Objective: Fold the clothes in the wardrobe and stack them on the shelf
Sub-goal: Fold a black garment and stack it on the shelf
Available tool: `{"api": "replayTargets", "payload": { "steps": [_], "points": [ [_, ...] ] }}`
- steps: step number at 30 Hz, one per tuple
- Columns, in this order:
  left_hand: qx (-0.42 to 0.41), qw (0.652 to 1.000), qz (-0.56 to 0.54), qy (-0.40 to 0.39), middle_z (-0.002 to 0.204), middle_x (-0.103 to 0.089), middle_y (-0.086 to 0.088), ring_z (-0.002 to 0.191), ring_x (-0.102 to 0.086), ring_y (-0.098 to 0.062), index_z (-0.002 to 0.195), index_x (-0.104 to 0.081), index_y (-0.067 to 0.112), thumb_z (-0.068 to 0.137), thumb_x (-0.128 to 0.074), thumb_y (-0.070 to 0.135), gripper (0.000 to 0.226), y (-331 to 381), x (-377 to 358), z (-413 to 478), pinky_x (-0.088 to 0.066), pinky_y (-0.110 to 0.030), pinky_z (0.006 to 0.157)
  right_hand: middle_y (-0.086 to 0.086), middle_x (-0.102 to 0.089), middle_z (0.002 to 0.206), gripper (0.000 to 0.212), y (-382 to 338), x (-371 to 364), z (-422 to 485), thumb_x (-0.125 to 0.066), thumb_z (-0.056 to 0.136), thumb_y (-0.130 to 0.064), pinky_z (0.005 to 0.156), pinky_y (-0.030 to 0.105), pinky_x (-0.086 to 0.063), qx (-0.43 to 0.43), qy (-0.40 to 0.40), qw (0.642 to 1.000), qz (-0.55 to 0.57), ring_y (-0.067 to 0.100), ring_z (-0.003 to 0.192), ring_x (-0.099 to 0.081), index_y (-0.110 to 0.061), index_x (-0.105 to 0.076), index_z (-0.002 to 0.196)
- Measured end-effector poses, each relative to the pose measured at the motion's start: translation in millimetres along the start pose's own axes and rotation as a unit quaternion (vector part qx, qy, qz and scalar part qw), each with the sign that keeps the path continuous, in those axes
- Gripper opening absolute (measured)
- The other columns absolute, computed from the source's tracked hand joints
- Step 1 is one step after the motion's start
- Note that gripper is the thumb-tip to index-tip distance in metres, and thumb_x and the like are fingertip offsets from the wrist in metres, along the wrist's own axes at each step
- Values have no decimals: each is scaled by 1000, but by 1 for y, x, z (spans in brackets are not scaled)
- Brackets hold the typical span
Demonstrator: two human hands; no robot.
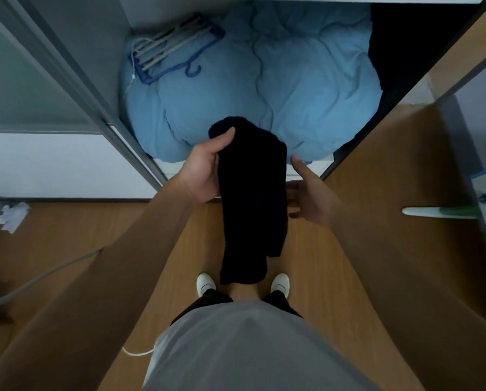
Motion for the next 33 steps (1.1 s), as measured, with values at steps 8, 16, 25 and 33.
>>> {"api": "replayTargets", "payload": {
  "steps": [8,16,25,33],
  "points": [
    [-33,994,-76,-72,109,-75,-9,104,-71,-23,106,-78,9,99,-53,35,37,20,-21,-4,-57,-33,86,-3,-70,97,76,-22,-6,0,-56,74,-84,79,29,-51,61,-20,998,28,11,84,-67,-20,-71,112],
    [-34,998,-45,17,114,-74,-10,105,-72,-25,102,-80,11,97,-55,37,36,36,-10,0,-59,-34,81,9,-72,121,35,-44,0,-10,-62,98,-22,101,37,-52,217,-10,970,112,25,115,-66,-5,-62,129],
    [62,994,12,95,97,-77,-10,83,-76,-22,100,-73,7,99,-53,28,30,37,-7,4,-60,-30,64,3,-68,130,48,-49,29,-29,-64,87,-58,91,33,-57,213,-70,964,144,21,121,-64,-22,-73,118],
    [89,991,29,91,82,-74,-10,71,-73,-23,97,-69,9,101,-49,33,31,35,-17,11,-61,-32,67,8,-76,104,30,-11,-23,-10,-78,85,-26,89,35,-55,247,16,968,42,24,102,-72,-13,-73,112]
  ]
}}
Point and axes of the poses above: each hand's wrist, its own z-axis towards the middle knuckle, its own x-axis out of the back of the hand, y = z × x, the point moved 3 cm from there along z, towards the middle knuckle
